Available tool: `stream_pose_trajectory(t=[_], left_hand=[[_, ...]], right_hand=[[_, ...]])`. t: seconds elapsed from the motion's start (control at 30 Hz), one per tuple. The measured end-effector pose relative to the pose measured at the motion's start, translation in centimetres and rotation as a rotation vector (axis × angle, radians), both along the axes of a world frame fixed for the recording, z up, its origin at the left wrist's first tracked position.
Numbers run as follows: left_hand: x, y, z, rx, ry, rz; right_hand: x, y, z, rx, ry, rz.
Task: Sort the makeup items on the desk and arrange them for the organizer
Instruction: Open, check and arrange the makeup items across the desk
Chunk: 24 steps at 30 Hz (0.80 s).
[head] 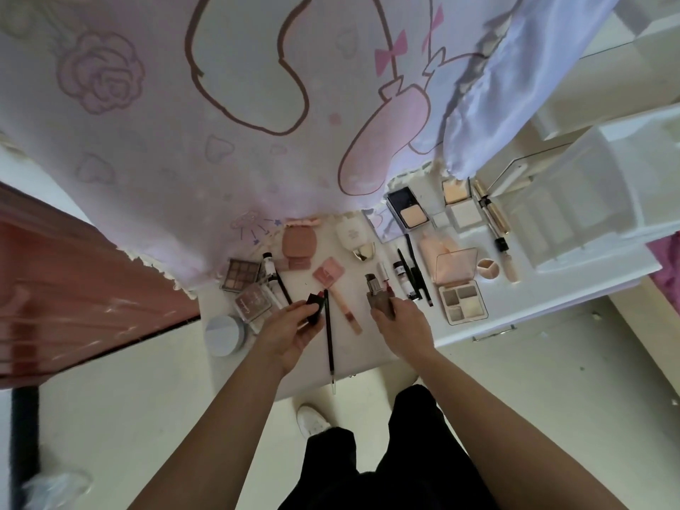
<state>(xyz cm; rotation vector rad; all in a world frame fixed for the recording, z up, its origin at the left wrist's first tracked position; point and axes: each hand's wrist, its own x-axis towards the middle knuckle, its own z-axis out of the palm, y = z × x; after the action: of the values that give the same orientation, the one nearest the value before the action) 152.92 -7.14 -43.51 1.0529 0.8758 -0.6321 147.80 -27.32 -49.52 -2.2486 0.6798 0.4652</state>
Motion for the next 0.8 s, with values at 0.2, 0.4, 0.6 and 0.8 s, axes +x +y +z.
stream_pose_trajectory(t=[0.2,0.4,0.6,0.8], left_hand=[[0.5,-0.4,-0.5,0.064,-0.018,-0.003],[1.6,0.4,-1.5,0.251,-0.141,-0.123],[2.2,1.6,-2.4,0.477,-0.244,-0.224],[2.6,2.1,-3.9,0.598,-0.273,-0.310]], right_hand=[[2.1,0.2,-0.2,0.055,-0.206,-0.001],[7.3,0.6,0.1,0.151,-0.390,-0.005],[14.1,2.6,0.1,0.155,-0.451,0.033],[16.1,3.9,-1.3,-0.094,-0.358,0.185]])
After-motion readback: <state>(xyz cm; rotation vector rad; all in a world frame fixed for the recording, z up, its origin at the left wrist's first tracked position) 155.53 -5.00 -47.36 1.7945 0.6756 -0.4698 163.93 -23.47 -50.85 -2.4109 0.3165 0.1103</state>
